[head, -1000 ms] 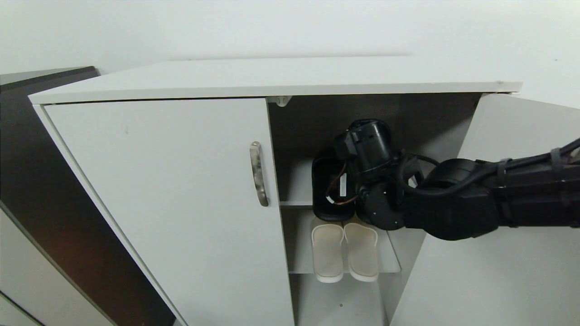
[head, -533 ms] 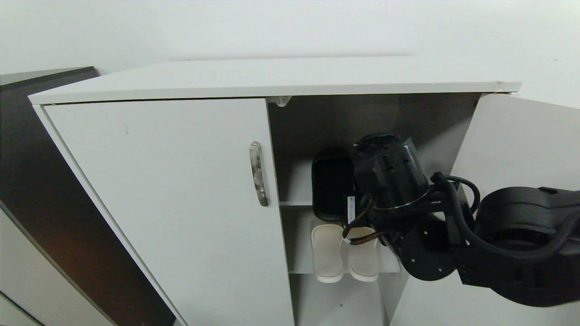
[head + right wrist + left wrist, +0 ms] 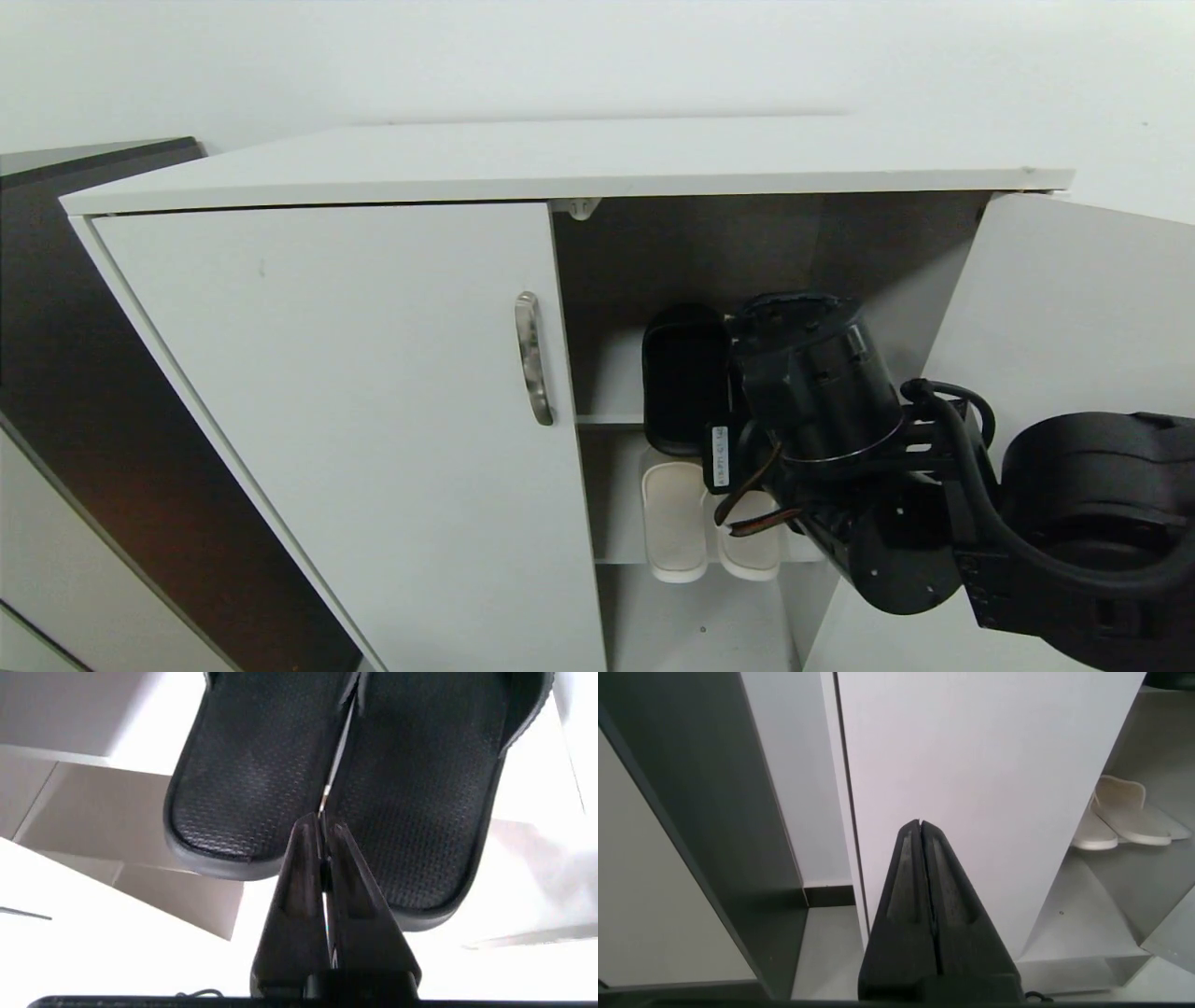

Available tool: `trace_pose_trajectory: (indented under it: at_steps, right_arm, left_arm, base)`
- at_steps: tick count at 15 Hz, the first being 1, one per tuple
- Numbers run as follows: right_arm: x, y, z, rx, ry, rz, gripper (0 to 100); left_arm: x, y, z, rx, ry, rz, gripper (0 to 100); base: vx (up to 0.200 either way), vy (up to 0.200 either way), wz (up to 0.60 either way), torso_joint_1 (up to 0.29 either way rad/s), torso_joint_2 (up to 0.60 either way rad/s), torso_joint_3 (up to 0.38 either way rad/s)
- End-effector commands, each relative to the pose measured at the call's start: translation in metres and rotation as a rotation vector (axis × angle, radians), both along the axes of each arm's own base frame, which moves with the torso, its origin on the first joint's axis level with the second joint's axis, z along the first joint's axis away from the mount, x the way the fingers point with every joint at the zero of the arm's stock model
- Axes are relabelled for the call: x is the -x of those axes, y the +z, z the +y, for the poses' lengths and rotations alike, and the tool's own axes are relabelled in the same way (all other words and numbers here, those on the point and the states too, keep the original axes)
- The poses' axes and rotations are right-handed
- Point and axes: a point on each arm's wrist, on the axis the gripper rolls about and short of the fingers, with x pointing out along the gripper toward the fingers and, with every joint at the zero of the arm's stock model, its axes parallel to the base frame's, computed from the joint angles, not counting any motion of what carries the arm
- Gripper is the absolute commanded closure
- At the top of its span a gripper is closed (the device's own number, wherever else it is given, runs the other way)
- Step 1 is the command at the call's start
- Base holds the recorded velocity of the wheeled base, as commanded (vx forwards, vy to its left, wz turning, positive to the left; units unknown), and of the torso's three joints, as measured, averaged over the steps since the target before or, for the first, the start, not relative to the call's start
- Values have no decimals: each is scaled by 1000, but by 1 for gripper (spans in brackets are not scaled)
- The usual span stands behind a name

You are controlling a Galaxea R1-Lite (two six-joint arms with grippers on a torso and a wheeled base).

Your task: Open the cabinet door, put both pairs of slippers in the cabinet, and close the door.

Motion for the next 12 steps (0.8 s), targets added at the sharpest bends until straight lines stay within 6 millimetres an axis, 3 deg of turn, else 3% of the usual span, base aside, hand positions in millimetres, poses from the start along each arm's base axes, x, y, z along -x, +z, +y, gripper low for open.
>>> trace_pose_trajectory:
  at_steps: [1, 8, 12]
  right_arm:
    - [0, -2, 1, 7, 1, 3, 100]
    - [-3, -10, 5, 25, 0, 15, 100]
    - [-4, -10, 5, 22, -2, 10, 100]
  left_arm:
    - [0, 0, 0, 0, 0, -1, 100]
    - [0, 0, 0, 0, 0, 1, 100]
    - [0, 0, 0, 0, 0, 1, 100]
  base:
    - [0, 0, 0, 0, 0, 0]
    - [0, 0, 0, 0, 0, 0]
    - [-200, 0, 0, 5, 1, -2]
